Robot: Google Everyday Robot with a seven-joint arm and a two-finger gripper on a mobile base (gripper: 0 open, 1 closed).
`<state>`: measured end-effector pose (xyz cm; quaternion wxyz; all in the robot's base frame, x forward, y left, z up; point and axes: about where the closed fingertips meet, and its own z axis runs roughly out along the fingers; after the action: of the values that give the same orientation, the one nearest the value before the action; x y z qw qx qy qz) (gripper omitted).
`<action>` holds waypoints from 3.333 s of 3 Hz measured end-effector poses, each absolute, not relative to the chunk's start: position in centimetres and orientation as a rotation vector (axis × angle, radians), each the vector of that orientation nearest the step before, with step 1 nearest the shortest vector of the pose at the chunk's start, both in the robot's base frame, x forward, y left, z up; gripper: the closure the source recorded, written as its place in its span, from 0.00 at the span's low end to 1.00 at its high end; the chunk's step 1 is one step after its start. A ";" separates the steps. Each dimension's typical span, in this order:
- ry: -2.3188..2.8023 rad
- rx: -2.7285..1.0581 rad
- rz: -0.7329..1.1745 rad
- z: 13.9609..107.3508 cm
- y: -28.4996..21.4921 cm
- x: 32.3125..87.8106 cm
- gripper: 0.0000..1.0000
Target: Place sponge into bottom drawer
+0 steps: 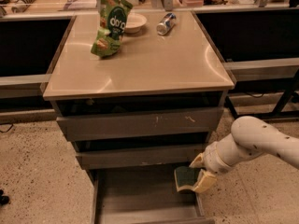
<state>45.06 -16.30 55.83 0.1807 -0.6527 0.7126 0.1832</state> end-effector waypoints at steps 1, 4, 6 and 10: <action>2.001 -1.848 0.513 54.5 -15.9 45.3 1.00; 1.939 -1.705 0.505 39.8 -12.9 48.6 1.00; 1.892 -1.724 0.489 37.1 -12.4 49.1 1.00; 1.827 -1.785 0.579 17.4 -5.3 55.3 1.00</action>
Offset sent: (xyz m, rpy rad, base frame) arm 0.0323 0.0224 -0.1036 0.0755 -0.1148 -0.0170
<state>55.33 -5.27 17.43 0.2582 -0.6585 0.6740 0.2134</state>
